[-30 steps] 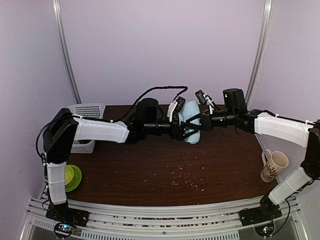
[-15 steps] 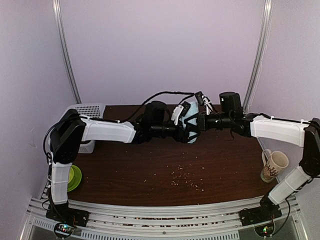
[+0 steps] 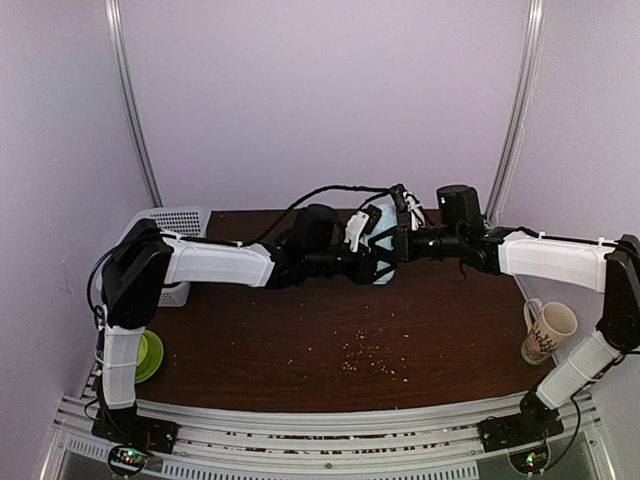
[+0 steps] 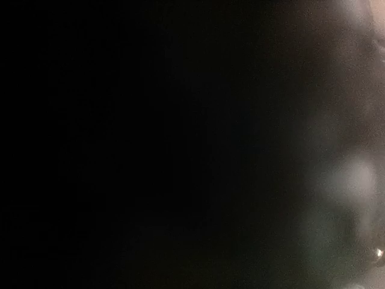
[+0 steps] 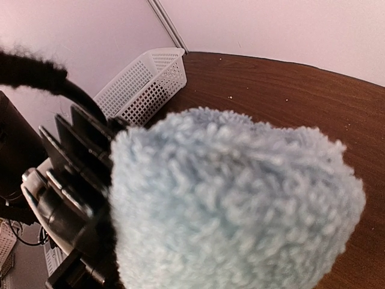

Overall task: Roll the towels
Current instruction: Pass from the right arm to the left, then place the towel in the bin.

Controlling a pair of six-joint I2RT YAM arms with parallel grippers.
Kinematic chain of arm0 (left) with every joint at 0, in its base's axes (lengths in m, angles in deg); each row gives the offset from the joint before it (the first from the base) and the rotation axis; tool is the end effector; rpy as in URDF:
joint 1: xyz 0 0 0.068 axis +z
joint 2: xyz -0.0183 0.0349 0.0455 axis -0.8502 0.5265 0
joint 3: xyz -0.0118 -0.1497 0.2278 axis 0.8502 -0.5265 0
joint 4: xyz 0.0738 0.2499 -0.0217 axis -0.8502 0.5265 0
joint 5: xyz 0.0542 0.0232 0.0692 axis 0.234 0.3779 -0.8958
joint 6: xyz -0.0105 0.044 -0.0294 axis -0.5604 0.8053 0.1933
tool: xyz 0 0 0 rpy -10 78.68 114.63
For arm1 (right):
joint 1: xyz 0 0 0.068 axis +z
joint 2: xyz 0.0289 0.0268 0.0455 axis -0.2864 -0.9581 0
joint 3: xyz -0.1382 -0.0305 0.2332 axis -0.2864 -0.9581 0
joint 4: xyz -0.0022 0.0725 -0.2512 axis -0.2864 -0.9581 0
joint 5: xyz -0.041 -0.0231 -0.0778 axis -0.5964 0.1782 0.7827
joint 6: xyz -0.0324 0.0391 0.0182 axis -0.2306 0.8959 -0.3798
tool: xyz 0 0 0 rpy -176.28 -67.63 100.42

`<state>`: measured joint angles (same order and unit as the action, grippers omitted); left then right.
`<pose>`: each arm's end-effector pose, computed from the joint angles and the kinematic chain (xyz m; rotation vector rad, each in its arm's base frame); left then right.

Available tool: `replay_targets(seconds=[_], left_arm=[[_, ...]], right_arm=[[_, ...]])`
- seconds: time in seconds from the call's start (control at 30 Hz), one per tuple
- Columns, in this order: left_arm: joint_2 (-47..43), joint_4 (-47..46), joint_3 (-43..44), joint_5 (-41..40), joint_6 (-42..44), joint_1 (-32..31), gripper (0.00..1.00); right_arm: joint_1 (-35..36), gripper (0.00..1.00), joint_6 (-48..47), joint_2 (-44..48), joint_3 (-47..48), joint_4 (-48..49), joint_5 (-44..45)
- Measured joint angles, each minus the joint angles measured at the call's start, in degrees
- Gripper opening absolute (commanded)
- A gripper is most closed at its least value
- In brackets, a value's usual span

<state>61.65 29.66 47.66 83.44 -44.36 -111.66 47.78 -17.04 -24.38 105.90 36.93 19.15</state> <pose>0.2877 -0.4073 0.2254 0.7883 1.8857 -1.1878 0.2845 0.1948 0.2767 -0.6542 1.9684 1.1009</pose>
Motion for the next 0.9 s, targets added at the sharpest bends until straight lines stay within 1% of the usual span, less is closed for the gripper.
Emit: replay_targets(seconds=[0.03, 0.1, 0.13, 0.17, 0.2, 0.23, 0.3, 0.37, 0.53, 0.63, 0.67, 0.7, 0.9], left_arm=[[-0.02, -0.02, 0.0, -0.17, -0.02, -0.04, 0.44], [-0.02, -0.09, -0.02, -0.22, -0.04, -0.04, 0.34], [-0.02, -0.11, -0.02, -0.2, -0.09, -0.04, 0.27], [-0.02, -0.11, -0.02, -0.15, -0.11, -0.04, 0.15], [-0.02, -0.04, -0.02, -0.11, -0.15, -0.04, 0.06], [-0.02, 0.04, -0.02, -0.02, -0.15, -0.04, 0.0], [-0.17, 0.66, 0.0, 0.04, -0.11, -0.04, 0.0], [-0.61, 2.27, 0.0, 0.0, 0.15, -0.04, 0.0], [-3.21, 9.03, -0.24, -0.22, 1.03, 0.39, 0.0], [-6.88, 14.75, -1.11, -1.46, 2.14, 1.29, 0.0], [-8.85, 17.14, -1.99, -2.34, 2.73, 1.79, 0.0], [-10.56, 19.12, -2.64, -3.17, 3.19, 2.29, 0.0], [-21.14, 32.22, -3.91, -9.99, 6.95, 8.04, 0.0]], right_arm=[[0.02, 0.0, -0.02, 0.0, 0.0, 0.09, 0.17], [0.02, 0.02, -0.07, 0.0, 0.0, 0.11, 0.44], [0.02, 0.07, -0.11, 0.0, 0.0, 0.13, 0.59], [0.02, 0.13, -0.2, 0.0, 0.0, 0.13, 0.72], [0.02, 0.19, -0.22, 0.0, 0.0, 0.13, 0.76], [0.04, 0.27, -0.26, 0.0, 0.0, 0.11, 0.81], [0.07, 0.43, -0.48, 0.0, 0.0, -0.07, 0.81], [0.11, 0.55, -0.26, 0.0, 0.02, -0.48, 0.76], [0.11, 0.79, -2.8, -0.09, 2.99, -4.46, 0.07], [-0.22, 0.92, -4.87, -0.11, 5.99, -7.02, -0.11], [-0.48, 0.99, -5.68, -0.09, 6.82, -7.72, -0.13], [-0.79, 1.0, -6.43, -0.09, 7.52, -8.52, 0.24], [-2.21, 1.0, -9.09, -0.09, 8.66, -13.09, 2.64]])
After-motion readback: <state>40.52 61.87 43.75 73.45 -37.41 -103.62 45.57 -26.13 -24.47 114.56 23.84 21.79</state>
